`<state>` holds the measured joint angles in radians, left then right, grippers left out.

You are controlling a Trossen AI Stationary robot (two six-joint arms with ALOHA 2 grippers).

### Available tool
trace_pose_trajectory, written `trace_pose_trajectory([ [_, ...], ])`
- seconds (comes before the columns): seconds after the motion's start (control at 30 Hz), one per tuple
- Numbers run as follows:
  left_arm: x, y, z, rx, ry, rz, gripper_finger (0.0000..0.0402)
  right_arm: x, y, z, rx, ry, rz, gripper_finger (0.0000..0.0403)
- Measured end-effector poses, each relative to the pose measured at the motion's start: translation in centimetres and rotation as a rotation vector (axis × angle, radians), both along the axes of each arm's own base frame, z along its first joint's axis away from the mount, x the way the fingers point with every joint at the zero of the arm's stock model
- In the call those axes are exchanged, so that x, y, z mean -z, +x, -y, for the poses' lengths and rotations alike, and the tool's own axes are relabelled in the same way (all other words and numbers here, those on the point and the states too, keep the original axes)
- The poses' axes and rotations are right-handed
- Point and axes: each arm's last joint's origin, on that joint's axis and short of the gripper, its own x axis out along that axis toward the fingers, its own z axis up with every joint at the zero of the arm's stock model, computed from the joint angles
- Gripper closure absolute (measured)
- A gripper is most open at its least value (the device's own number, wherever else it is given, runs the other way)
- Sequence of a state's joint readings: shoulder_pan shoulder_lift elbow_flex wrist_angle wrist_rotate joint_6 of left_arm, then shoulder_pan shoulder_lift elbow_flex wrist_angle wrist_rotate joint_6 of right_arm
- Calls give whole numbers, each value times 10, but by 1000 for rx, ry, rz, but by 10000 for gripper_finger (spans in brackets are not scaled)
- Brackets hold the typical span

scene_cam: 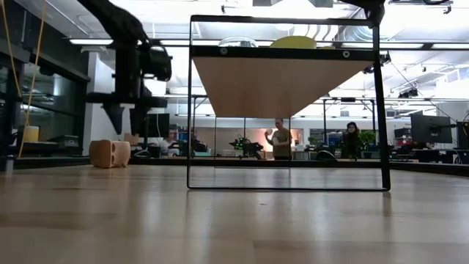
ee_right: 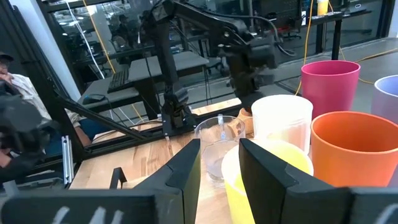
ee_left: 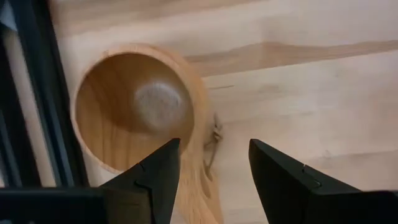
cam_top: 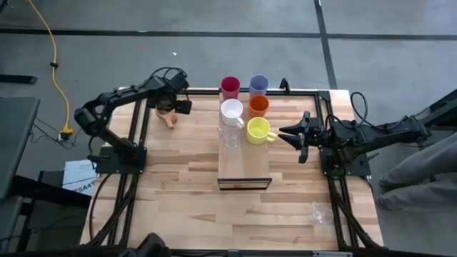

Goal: Stack small to large cups/mugs on shelf
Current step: Put the brown cup on the shelf

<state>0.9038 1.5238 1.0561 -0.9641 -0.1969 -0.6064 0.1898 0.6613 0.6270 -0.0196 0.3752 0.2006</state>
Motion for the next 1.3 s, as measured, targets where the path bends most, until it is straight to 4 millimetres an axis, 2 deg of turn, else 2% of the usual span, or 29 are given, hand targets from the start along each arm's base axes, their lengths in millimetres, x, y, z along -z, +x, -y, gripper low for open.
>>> trace_pose_trajectory([
  [0.23,21,-6,-18,-58,-56,-15,222,1,0,0,0,-2,-9,302],
  [0.43,33,0,-26,-55,-48,7,222,1,0,0,1,0,-8,302],
  [0.67,52,4,-30,-53,-115,-14,231,1,0,0,1,4,-7,302],
  [0.77,52,4,-30,-54,-111,-19,262,1,0,0,2,25,-3,302],
  [0.93,52,3,-29,-51,-116,-30,371,1,0,0,2,24,-4,302],
  [0.97,52,3,-29,-45,-119,-30,380,1,0,0,2,24,-3,302],
  [1.13,49,1,-26,-5,-138,-46,370,1,0,0,2,24,-3,302],
  [1.3,20,-1,-22,12,-24,42,384,1,0,0,2,24,-4,302],
])
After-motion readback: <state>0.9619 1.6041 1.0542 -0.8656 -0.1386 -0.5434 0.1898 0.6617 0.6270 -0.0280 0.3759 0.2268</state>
